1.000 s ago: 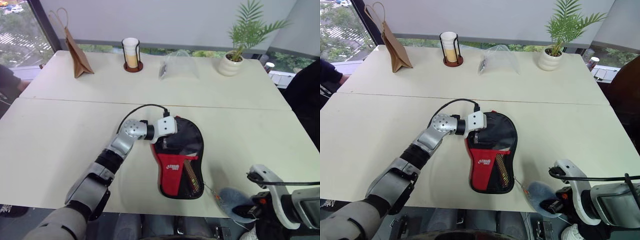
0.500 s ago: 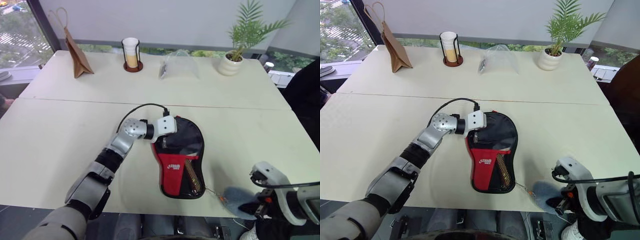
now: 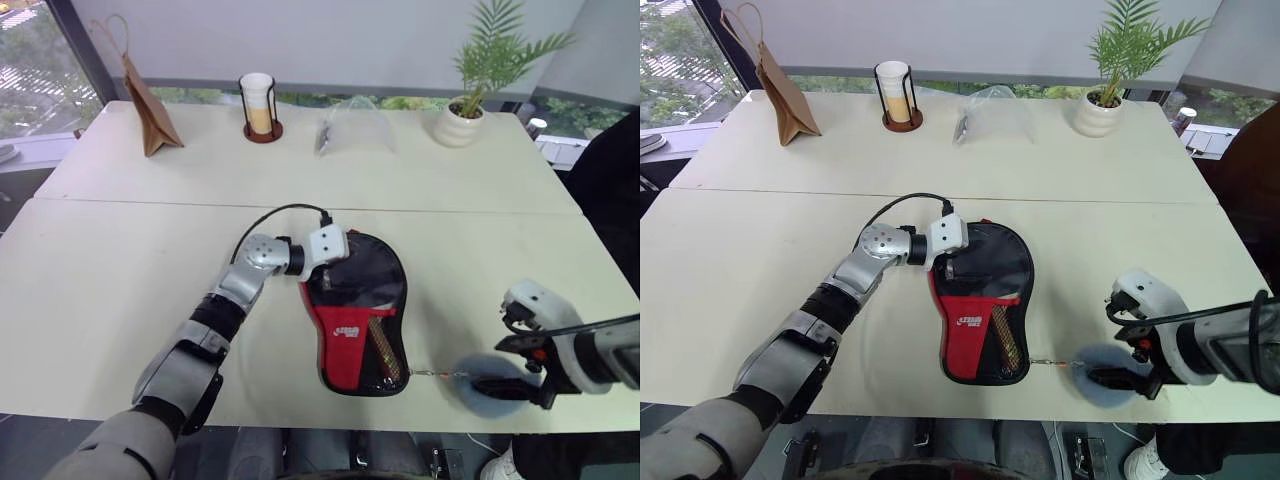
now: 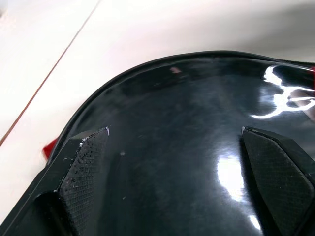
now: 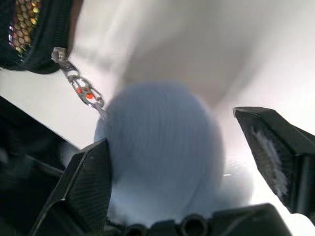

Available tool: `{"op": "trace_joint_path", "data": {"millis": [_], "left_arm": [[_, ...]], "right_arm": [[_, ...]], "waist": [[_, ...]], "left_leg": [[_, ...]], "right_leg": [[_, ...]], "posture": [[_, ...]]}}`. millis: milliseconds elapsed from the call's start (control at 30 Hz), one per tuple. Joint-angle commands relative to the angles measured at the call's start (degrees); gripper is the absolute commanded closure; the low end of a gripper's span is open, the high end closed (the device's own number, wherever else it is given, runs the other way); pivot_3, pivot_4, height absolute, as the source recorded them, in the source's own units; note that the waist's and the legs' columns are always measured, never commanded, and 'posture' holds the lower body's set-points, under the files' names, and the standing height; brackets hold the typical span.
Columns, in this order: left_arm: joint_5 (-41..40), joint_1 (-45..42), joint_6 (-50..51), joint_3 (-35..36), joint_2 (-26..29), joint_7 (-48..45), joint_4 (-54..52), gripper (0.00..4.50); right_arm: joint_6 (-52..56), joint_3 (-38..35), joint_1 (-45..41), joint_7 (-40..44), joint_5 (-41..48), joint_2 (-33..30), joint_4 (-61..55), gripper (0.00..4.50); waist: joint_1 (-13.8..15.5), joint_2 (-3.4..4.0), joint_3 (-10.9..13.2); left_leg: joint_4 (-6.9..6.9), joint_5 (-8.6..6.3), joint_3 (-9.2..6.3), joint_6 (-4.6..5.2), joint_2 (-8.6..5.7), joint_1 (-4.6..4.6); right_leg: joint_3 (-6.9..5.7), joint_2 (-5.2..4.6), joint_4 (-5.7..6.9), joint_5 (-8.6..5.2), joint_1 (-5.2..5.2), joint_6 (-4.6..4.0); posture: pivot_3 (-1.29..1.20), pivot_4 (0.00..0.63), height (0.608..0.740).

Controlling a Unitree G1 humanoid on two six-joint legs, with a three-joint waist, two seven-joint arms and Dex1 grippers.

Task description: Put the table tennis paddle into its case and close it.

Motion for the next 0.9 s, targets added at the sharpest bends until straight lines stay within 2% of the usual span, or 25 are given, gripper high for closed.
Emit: {"op": "trace_joint_path", "data": {"millis": [33,133,333,567,900], "left_arm": [[-5.1,-3.5,5.8,5.7,1.9,-1.3,-5.0,0.0],[-8.8,-4.0,11.2,8.9,4.5,-3.4,-10.0,0.0],[-16.2,0.4,23.2,14.4,14.5,-7.7,-25.1,0.0],[-24.4,10.3,34.8,19.4,26.0,-10.2,-42.4,0.0],[-33.9,19.6,43.9,26.0,32.5,-6.6,-56.2,0.0]], "right_arm": [[-9.0,-3.8,-3.9,11.0,-6.7,-1.1,4.8,0.04],[-14.2,-3.9,-7.5,15.9,-9.8,0.1,6.8,0.04],[-17.2,-2.6,-15.7,18.7,-11.5,2.6,8.3,0.04],[-16.1,-3.0,-19.8,20.3,-10.8,5.7,7.6,0.04],[-13.4,-1.5,-24.2,17.6,-9.8,11.3,6.1,0.04]], "waist": [[-0.3,0.01,0.0],[-0.6,0.02,0.1],[-1.0,0.13,0.1],[-0.9,0.11,0.5],[-1.1,0.08,0.6]], "left_leg": [[0.02,0.01,0.01,0.02,-0.02,-0.28],[0.11,0.05,0.01,0.04,-0.1,-1.11],[0.07,0.04,-0.1,0.04,-0.15,-1.1],[0.12,0.15,-0.09,-0.15,-0.08,-0.87],[0.26,0.28,0.0,-0.37,0.01,-0.69]], "right_leg": [[0.0,0.04,0.09,0.04,-0.05,0.03],[0.06,0.14,0.24,0.26,-0.85,0.3],[0.05,0.37,0.32,0.27,-0.89,0.65],[0.09,0.34,0.65,0.14,-0.85,0.39],[0.18,0.23,0.83,0.3,-0.83,0.15]], "posture": [[0.0,0.15,0.734],[0.0,0.15,0.734],[0.0,0.15,0.734],[0.0,0.15,0.734],[0.0,0.15,0.734]]}}
